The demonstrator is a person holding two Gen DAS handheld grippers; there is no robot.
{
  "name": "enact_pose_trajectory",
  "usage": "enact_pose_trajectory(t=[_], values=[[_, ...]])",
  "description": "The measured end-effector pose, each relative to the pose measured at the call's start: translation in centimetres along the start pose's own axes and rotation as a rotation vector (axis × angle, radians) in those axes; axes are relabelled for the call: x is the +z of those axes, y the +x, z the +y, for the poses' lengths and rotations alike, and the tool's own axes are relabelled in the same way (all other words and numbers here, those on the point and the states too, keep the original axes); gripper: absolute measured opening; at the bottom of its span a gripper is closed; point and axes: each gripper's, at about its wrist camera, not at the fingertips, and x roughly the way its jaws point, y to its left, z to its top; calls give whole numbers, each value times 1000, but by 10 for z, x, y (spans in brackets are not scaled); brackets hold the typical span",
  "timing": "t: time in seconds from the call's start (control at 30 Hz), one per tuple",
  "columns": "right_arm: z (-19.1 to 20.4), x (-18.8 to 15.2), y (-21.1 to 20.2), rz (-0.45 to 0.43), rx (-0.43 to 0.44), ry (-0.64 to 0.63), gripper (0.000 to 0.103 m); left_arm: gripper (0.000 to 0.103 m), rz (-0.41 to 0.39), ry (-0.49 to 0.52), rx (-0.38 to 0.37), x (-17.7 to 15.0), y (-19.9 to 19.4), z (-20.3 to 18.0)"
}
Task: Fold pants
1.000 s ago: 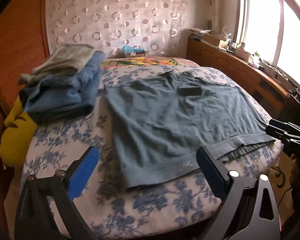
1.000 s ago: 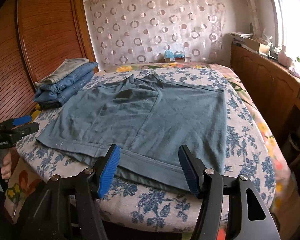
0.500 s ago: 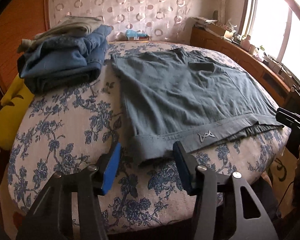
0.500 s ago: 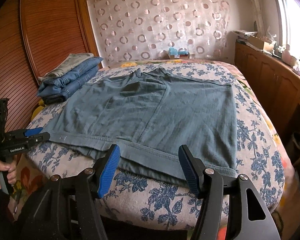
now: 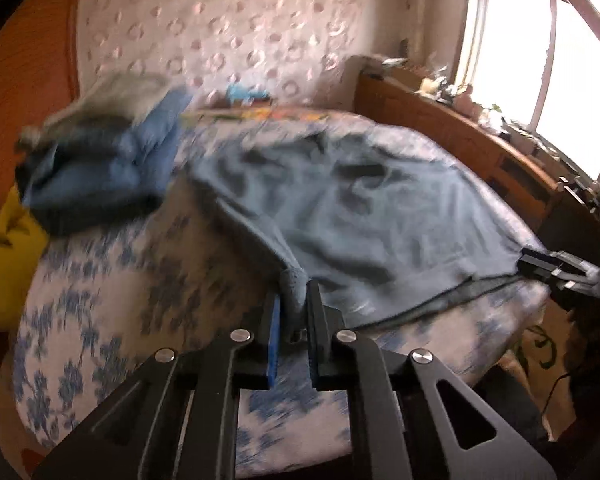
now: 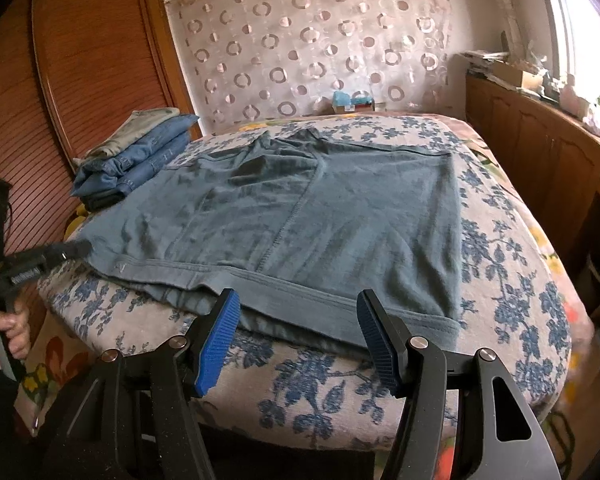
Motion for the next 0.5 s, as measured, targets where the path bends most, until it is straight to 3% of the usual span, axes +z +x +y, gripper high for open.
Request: enact_pose_trajectory(t=[0.23,0.5], values=[[-16,-4,-15,-26,-8,14,63,12,-49,98,-92,44,-1,-60],[-30,-13,-31,-54,-39,39,63,12,-44,183,-193,71,16,-119]])
